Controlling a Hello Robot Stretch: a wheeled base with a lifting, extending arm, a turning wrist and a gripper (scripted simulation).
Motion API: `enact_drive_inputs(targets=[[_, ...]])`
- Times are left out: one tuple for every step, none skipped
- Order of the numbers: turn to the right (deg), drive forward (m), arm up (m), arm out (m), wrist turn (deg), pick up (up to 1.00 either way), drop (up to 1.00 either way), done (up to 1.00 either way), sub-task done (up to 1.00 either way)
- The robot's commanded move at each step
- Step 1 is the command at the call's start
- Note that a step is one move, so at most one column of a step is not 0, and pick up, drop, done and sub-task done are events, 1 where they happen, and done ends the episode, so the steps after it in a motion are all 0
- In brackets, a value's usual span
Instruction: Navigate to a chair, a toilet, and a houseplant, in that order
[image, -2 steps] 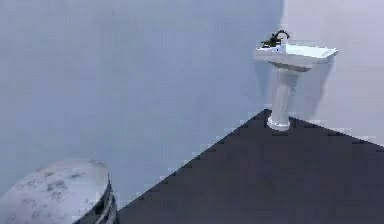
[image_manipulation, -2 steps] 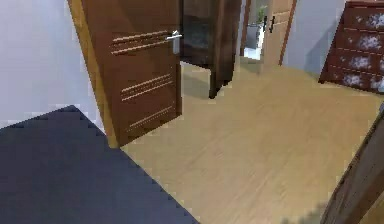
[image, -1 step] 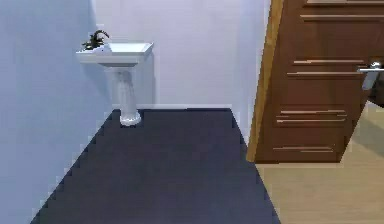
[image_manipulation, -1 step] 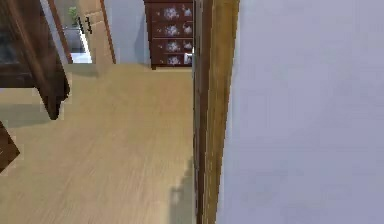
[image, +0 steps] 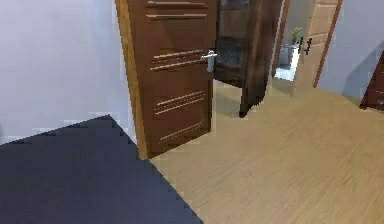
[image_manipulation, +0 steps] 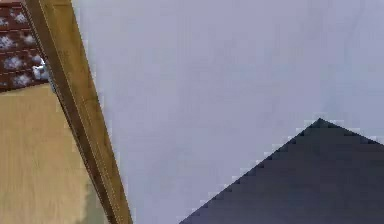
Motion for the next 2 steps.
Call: enact_drive_inputs(targets=[[0.0,0.8,0.0,0.0,0.0,0.0,0.0,0.0,0.0],[45.0,0.0,0.0,0.0,0.0,0.0,0.0,0.0,0.0]])
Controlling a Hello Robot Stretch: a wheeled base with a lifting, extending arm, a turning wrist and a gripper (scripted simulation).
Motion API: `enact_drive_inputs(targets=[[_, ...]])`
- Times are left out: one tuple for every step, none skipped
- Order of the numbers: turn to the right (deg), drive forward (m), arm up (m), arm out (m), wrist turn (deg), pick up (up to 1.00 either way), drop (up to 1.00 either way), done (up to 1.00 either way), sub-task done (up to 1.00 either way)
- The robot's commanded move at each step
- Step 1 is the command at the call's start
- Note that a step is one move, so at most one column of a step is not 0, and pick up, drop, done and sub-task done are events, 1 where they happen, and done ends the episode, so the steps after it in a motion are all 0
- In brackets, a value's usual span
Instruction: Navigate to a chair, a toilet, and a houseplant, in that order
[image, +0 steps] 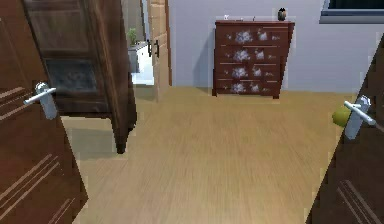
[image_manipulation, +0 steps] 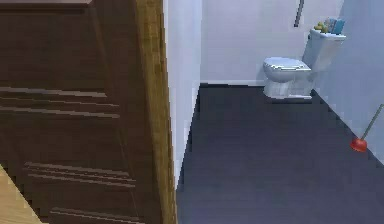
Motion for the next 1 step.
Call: enact_drive_inputs(targets=[[15.0,0.0,0.0,0.0,0.0,0.0,0.0,0.0,0.0]])
